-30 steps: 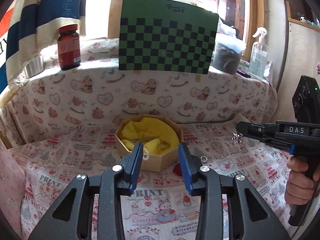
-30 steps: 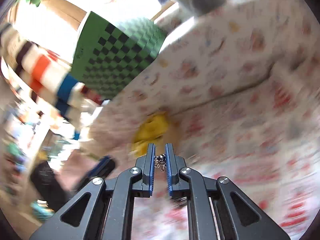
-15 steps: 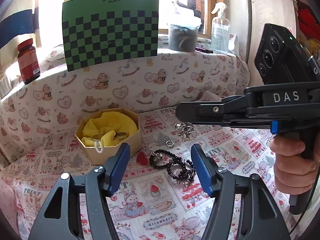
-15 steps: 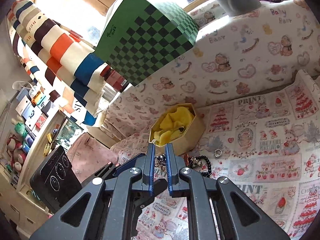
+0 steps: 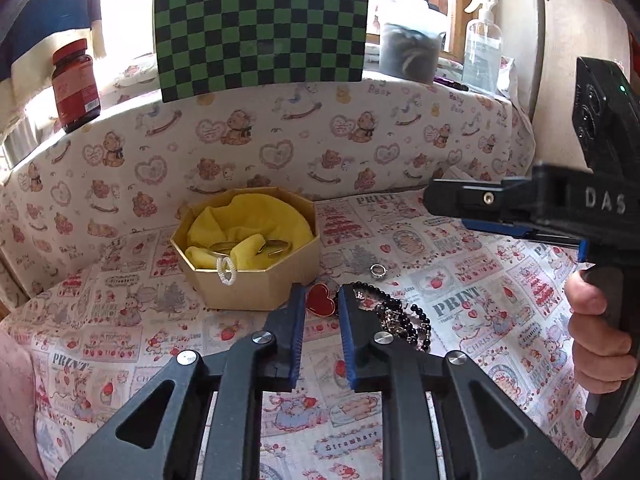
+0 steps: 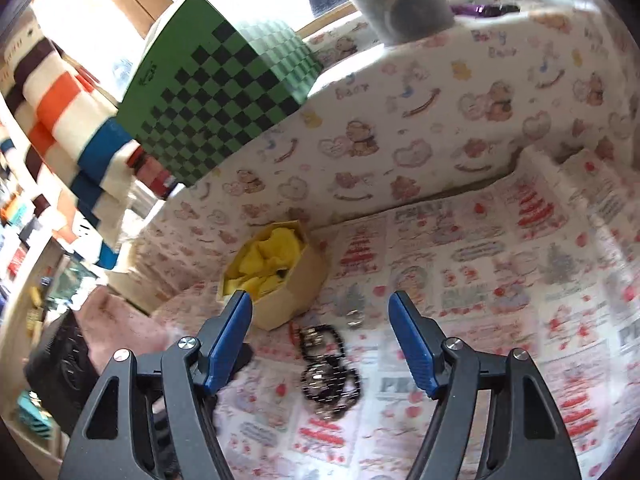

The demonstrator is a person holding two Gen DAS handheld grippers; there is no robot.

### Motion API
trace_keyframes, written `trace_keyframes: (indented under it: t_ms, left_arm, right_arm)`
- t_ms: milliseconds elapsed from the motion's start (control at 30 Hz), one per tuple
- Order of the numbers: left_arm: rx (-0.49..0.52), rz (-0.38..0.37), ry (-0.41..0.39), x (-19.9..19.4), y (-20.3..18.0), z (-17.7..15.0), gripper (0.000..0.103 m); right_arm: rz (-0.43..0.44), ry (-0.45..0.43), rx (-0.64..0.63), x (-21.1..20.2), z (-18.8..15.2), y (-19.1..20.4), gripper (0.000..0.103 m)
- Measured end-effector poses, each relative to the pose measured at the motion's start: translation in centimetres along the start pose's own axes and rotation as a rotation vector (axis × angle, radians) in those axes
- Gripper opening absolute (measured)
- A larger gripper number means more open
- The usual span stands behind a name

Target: Organize jewelry

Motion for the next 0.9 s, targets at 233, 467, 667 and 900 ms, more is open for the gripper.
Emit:
trace_keyframes:
  t_ms: [233,467,667,900]
  left_arm:
    - [-0.038,-0.258,0.071,0.8,-1.3,-0.6,0.016]
    - [-0.124,-0.333,0.155,2.0,-2.5,0.1,0.0]
    - [-0.104,-0.189,0.206,2.5,-2.8,0.9,0.0]
    - [-0.091,-0.124,0.287,3.2,-2.6,0.8,0.0]
  right_arm:
    - [-0.071,0.028,0.013,-0.3,0.6,-1.1,0.074]
    - [-0.107,0.02,0.016,-0.3,1.3,-2.0,0.074]
    - [-0.098,0.016,0.008,-0.8,1.4,-1.9,0.074]
    - [-0.098,0.023,-0.034,-1.0,0.9,-0.9,0.074]
Point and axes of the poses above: each gripper's, at about its wrist camera, not at the fingertips, and x roughly the way its jaws point, y to its left, z to its top, the point moved 4 cm from there along x, roughly the way its jaws point, and after that the axes turned 8 degrees about x, right-handed, at the moved point
